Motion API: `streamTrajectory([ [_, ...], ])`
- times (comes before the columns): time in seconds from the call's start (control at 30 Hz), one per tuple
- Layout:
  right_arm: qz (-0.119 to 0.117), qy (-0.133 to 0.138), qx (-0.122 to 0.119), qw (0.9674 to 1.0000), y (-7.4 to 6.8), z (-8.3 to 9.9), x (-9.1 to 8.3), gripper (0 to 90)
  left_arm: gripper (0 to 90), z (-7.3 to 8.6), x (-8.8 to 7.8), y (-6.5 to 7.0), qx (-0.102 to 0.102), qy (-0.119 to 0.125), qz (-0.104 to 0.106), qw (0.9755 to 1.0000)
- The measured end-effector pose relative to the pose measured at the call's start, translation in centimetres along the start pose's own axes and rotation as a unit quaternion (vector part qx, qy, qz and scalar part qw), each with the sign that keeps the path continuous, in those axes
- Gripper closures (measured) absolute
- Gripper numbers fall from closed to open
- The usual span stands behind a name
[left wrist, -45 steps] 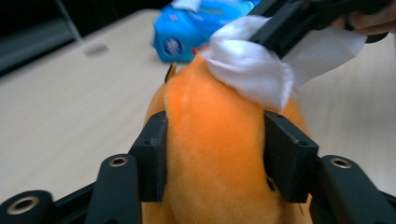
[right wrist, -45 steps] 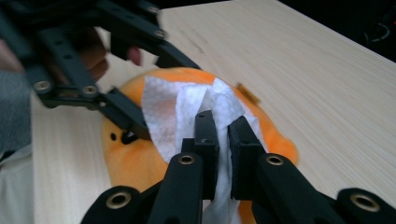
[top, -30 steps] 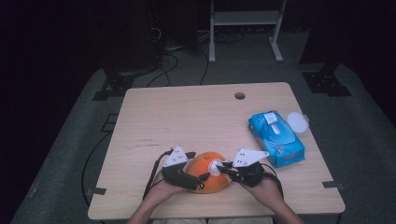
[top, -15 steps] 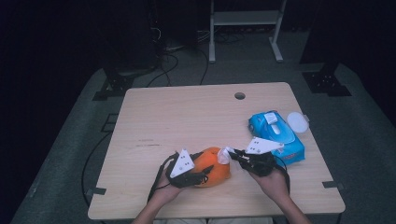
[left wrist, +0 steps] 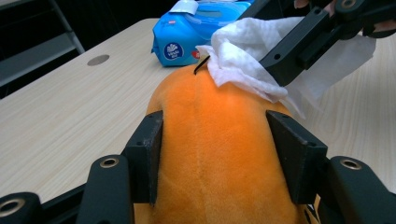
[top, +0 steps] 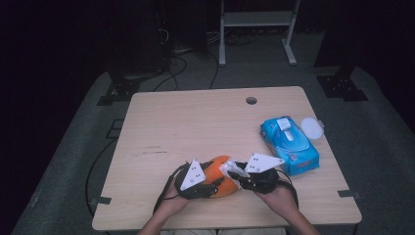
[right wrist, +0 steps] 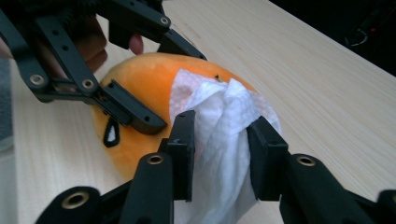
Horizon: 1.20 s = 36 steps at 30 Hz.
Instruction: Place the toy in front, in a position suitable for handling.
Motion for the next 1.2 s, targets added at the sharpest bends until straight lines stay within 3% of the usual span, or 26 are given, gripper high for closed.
streamTrajectory([
  [0.13,-0.006,0.000,0.012,0.9999,-0.2,-0.2,0.1,58.5,41.4,-0.1,0.2,0.4,0.022,-0.004,-0.002,0.9998],
  [0.27,0.011,0.001,0.014,0.9998,-0.3,-0.3,0.5,60.6,41.5,0.0,0.4,0.7,0.035,-0.011,-0.006,0.9993],
  [0.43,0.031,0.001,0.002,0.9995,-0.2,-0.1,1.0,78.3,41.3,0.1,0.5,0.5,0.029,-0.009,-0.006,0.9995],
  [0.6,0.035,-0.002,0.020,0.9992,1.1,0.3,0.8,81.4,41.2,0.3,0.3,0.1,0.013,-0.006,0.000,0.9999],
  [0.7,0.056,-0.016,0.027,0.9979,2.4,1.2,0.5,81.5,40.9,0.4,0.2,0.0,0.013,-0.006,0.002,0.9999],
  [0.8,0.051,-0.018,0.035,0.9979,2.5,1.3,0.3,81.5,40.5,0.4,0.2,0.1,0.014,-0.006,0.002,0.9999],
  [0.9,0.021,-0.002,0.016,0.9997,0.7,0.4,0.1,81.5,40.4,0.3,0.3,0.2,0.020,-0.005,0.005,0.9998],
  [0.97,0.030,-0.003,-0.014,0.9994,0.1,0.3,0.2,81.5,40.5,0.3,0.2,0.2,0.019,-0.006,0.004,0.9998],
  [1.03,0.025,-0.005,0.010,0.9996,0.9,0.6,0.2,81.5,40.6,0.3,0.2,0.2,0.020,-0.008,0.003,0.9998],
  [1.13,0.047,-0.020,0.035,0.9981,2.9,1.5,0.0,81.5,40.5,0.3,0.2,0.2,0.017,-0.004,0.006,0.9998],
  [1.2,0.039,-0.014,0.054,0.9977,3.2,1.5,-0.2,81.4,40.5,0.2,0.3,0.3,0.022,-0.004,0.008,0.9997],
])
Point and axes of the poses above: each handheld gripper's, and its own axes: x roughly forward along the jaws, z roughly out of its underside, y roughly to its right, the point moved 7 cm from there along x, roughly forward along the jaws, and after that the axes turned 9 degrees about z, right-handed, at the moved point
